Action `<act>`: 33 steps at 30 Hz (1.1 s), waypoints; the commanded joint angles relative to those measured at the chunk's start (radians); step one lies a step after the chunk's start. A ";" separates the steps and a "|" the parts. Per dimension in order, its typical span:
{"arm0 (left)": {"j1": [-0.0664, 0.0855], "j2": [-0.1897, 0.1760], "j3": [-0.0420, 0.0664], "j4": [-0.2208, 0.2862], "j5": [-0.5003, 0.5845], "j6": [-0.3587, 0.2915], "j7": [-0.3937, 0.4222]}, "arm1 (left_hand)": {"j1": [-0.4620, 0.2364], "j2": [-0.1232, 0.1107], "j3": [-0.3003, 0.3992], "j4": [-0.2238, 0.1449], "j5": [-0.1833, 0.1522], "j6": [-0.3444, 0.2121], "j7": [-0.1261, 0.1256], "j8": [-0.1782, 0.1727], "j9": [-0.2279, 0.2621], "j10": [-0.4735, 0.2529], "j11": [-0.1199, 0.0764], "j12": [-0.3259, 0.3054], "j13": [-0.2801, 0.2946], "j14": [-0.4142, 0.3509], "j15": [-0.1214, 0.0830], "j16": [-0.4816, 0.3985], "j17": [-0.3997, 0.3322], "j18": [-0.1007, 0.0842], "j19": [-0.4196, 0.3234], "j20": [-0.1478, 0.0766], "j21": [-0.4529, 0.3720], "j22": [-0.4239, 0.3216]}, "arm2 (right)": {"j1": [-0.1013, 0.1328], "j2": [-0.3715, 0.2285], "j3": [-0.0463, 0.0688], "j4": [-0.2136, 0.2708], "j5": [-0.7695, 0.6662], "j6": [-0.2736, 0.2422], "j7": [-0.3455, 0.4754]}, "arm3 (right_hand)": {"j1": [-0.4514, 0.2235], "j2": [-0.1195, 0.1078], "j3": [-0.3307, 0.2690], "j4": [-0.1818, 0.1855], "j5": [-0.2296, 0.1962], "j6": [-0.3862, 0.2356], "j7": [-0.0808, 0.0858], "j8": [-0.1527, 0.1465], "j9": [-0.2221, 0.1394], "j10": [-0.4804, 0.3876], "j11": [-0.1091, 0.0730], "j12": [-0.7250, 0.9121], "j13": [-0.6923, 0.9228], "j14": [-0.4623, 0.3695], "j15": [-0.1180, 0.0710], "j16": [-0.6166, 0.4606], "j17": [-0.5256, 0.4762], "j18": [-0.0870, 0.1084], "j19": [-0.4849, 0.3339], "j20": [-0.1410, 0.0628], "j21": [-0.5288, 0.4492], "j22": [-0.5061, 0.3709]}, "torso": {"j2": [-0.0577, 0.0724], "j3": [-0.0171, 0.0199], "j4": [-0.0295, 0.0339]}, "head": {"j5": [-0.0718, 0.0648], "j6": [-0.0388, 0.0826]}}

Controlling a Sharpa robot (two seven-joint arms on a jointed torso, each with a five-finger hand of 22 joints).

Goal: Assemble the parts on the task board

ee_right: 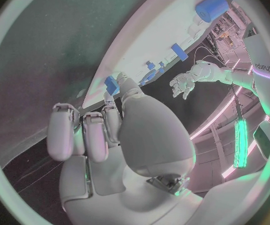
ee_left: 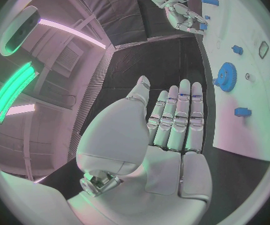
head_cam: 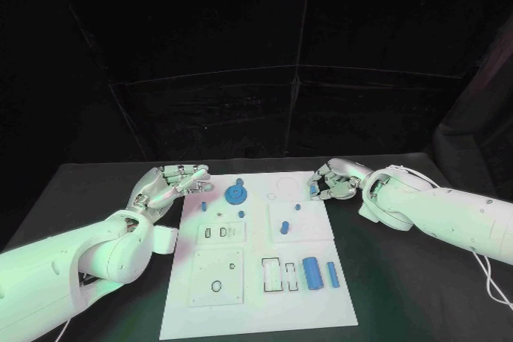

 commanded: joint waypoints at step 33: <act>0.001 -0.001 -0.001 0.001 -0.005 0.018 -0.003 | 0.001 0.007 0.000 -0.006 0.003 0.008 0.002 -0.006 0.000 0.006 -0.001 -0.007 -0.001 0.008 0.002 -0.007 0.002 0.015 0.008 0.000 -0.007 -0.002 | -0.003 0.013 0.000 0.001 0.000 -0.114 0.046 | 0.010 0.090 0.138 -0.024 -0.046 0.158 -0.055 0.064 0.013 0.032 -0.048 0.029 0.090 0.088 -0.043 0.014 0.180 -0.019 0.016 -0.036 0.015 0.025 | 0.000 0.0008 -0.0021 | -0.002 -0.012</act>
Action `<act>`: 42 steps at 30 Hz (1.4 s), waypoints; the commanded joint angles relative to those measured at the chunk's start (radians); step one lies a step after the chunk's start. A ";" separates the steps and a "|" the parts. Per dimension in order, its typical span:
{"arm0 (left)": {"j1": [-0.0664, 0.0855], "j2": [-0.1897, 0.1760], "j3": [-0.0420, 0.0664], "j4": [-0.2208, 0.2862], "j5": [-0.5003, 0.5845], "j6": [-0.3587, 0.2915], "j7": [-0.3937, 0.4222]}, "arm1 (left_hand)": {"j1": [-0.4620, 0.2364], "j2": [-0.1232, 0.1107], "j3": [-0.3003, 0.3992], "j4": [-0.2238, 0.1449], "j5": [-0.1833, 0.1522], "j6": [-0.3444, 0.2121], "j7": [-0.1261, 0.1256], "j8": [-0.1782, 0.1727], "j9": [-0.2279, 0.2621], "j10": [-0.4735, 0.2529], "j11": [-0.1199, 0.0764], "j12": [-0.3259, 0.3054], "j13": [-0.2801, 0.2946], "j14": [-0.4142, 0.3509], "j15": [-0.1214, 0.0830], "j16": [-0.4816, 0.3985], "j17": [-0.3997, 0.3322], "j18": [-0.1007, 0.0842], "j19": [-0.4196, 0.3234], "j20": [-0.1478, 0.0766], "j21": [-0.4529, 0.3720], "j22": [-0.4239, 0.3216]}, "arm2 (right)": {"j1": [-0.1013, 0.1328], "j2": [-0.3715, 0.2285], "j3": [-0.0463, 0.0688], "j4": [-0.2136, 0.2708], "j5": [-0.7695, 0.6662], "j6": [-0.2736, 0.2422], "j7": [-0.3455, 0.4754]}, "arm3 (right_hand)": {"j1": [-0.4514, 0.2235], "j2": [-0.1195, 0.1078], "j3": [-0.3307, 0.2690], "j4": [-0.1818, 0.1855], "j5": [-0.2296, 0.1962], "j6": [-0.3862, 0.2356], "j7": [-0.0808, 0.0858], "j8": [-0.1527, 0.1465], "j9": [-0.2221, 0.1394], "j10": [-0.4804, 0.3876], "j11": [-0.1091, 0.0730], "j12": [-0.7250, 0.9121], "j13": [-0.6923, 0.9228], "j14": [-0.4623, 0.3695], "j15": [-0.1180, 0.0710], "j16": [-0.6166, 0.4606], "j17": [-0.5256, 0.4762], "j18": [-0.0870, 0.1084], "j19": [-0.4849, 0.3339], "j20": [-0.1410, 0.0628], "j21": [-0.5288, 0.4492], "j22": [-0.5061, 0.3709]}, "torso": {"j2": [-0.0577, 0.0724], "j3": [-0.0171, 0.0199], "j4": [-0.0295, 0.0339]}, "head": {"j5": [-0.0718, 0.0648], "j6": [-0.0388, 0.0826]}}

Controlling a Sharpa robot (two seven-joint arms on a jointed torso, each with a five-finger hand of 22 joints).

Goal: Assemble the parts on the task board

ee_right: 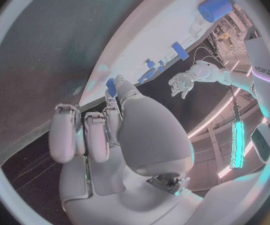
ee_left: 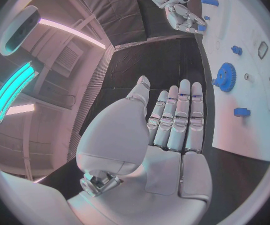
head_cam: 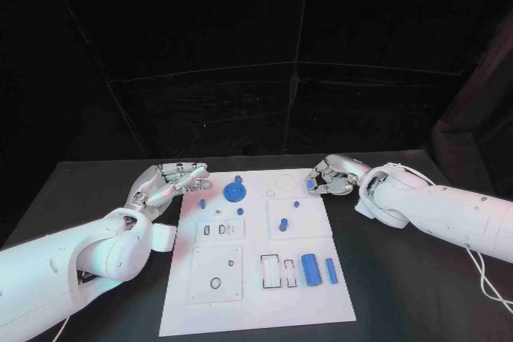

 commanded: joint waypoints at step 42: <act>0.004 0.000 0.001 -0.006 0.047 0.024 -0.004 | 0.003 0.012 0.000 -0.010 0.003 0.012 -0.001 -0.006 0.000 0.013 -0.003 -0.004 0.000 0.012 0.000 -0.006 0.002 0.016 0.011 -0.001 -0.009 -0.003 | -0.016 0.252 -0.033 0.278 -0.288 -0.024 -0.435 | -0.057 -0.015 0.043 0.013 -0.008 0.037 -0.027 0.008 0.006 0.010 -0.020 -0.026 0.036 0.082 -0.004 -0.004 0.162 -0.018 0.001 -0.006 0.000 -0.004 | -0.018 -0.0134 0.0050 | 0.080 -0.042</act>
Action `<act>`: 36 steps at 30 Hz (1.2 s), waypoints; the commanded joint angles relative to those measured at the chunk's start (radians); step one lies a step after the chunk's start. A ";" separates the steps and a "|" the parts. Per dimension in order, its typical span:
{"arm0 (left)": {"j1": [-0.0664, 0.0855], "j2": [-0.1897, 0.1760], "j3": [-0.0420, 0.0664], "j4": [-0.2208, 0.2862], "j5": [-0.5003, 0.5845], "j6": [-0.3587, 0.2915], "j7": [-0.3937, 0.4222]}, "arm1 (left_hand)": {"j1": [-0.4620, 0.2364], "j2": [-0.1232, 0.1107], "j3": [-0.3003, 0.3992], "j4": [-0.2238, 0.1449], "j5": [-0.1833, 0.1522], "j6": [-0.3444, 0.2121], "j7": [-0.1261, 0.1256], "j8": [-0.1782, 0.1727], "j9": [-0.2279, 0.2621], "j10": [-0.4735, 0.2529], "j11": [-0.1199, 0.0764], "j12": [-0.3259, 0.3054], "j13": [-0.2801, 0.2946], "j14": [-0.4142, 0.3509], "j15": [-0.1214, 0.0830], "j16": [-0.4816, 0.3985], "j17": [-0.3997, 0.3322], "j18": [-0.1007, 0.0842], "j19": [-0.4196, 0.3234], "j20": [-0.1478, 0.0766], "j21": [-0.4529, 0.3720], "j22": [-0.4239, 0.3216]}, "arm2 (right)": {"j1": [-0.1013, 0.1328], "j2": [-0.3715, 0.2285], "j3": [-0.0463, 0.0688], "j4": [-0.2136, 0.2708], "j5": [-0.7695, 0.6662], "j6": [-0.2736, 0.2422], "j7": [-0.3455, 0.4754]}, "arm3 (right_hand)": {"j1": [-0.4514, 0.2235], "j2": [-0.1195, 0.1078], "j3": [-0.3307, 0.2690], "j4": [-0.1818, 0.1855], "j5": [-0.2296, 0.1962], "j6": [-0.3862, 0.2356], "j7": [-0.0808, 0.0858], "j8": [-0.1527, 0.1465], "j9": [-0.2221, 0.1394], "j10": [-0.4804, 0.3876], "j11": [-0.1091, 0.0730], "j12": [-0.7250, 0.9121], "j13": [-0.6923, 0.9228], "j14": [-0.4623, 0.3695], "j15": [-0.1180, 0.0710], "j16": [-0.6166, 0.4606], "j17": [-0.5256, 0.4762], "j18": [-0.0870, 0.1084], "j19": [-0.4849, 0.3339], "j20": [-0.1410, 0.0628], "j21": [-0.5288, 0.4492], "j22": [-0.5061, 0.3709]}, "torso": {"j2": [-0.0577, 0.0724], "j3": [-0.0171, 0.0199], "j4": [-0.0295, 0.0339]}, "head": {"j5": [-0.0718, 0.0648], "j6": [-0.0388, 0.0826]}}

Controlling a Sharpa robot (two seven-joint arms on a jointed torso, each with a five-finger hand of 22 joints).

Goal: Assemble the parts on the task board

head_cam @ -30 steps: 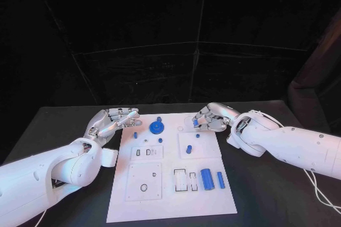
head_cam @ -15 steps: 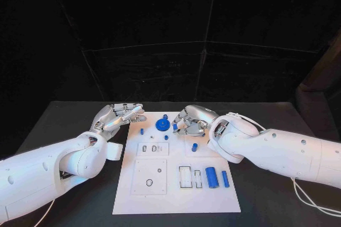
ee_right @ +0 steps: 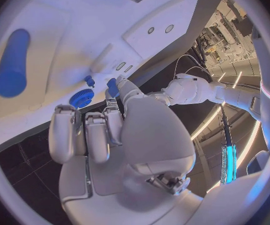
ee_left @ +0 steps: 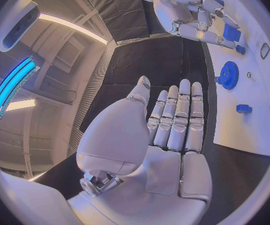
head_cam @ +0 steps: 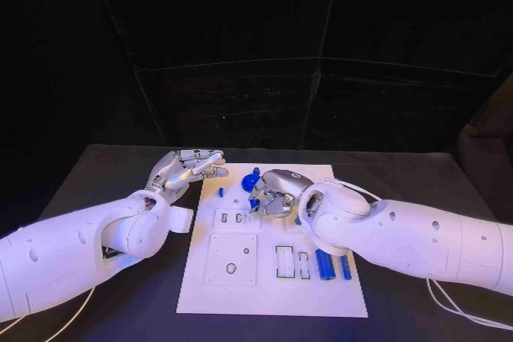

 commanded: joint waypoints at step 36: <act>0.002 0.005 0.001 -0.004 0.006 0.017 0.001 | -0.001 0.008 -0.001 -0.005 0.003 0.005 -0.001 -0.006 0.000 0.009 0.000 -0.004 0.000 0.004 0.000 -0.006 0.002 0.016 0.005 -0.001 -0.005 -0.001 | -0.038 0.066 -0.004 -0.041 -0.105 0.070 -0.029 | -0.035 -0.032 0.010 0.002 -0.025 0.023 -0.022 -0.005 0.000 -0.008 -0.004 -0.009 0.060 0.082 -0.002 -0.006 0.160 -0.018 -0.004 -0.001 -0.002 -0.003 | 0.000 0.0005 -0.0012 | 0.013 -0.021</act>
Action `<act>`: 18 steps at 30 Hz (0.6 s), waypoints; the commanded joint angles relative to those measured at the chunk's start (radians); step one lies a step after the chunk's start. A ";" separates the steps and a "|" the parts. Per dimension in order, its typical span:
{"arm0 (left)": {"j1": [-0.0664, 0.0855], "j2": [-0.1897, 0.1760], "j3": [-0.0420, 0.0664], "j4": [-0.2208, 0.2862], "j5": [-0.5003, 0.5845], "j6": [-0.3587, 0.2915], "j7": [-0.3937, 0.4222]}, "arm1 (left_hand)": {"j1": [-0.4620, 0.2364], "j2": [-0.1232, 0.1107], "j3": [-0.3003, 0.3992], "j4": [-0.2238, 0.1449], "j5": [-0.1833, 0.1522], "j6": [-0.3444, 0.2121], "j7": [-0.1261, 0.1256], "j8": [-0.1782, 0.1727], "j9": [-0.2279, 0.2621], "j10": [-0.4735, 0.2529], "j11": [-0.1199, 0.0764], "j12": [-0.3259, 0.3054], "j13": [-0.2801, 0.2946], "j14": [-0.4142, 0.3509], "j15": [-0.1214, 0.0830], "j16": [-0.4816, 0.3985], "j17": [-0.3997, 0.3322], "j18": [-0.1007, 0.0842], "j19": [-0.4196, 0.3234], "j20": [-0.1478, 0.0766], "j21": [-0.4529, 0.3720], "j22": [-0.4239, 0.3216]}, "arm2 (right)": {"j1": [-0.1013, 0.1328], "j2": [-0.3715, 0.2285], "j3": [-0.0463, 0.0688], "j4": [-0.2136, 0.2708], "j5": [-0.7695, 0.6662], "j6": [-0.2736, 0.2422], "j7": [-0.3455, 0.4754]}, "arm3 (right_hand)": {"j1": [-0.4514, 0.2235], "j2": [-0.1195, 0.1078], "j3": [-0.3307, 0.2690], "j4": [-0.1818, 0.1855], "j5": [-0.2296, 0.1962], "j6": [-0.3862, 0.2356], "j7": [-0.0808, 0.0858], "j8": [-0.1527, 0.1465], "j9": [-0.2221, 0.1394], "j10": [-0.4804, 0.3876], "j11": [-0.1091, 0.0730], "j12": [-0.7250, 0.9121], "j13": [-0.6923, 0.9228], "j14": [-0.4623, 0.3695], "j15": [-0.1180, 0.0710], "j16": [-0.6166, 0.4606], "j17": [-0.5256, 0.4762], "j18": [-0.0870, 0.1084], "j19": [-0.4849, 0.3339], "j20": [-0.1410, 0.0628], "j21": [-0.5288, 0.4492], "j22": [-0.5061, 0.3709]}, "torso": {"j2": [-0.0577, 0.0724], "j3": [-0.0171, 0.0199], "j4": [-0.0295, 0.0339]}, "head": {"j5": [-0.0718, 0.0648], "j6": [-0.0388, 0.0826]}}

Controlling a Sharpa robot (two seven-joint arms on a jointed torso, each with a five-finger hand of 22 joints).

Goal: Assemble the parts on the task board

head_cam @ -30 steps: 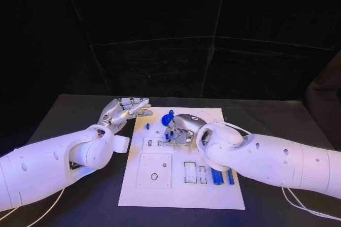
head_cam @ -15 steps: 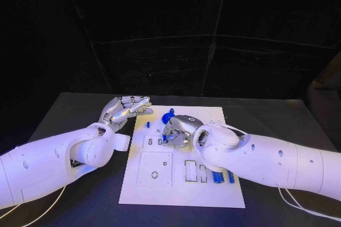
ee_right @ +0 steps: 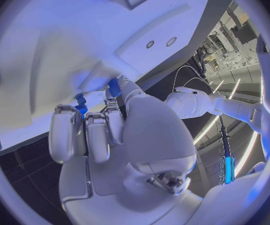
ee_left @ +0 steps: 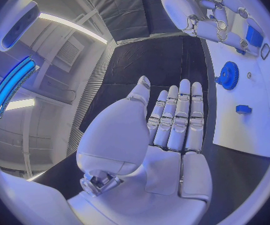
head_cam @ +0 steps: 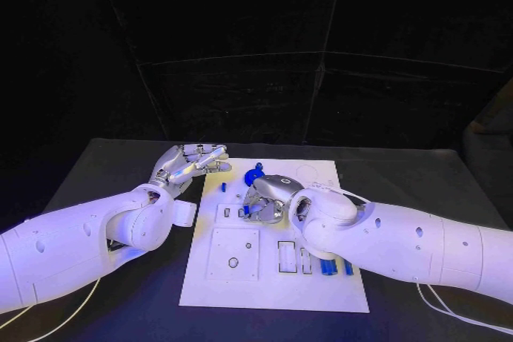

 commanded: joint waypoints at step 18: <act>0.002 0.002 0.001 -0.003 0.001 0.015 0.001 | -0.002 0.009 -0.002 -0.006 0.003 0.007 -0.002 -0.007 0.000 0.012 -0.001 -0.005 0.000 0.007 -0.001 -0.007 0.002 0.016 0.007 -0.002 -0.005 -0.002 | -0.004 -0.005 -0.003 0.004 -0.052 0.048 -0.028 | -0.025 -0.045 0.011 -0.006 -0.014 -0.037 0.006 -0.041 -0.011 -0.026 0.018 -0.034 0.051 0.081 0.012 -0.008 0.155 -0.018 -0.005 0.010 -0.004 -0.004 | 0.000 0.0002 -0.0004 | -0.002 -0.003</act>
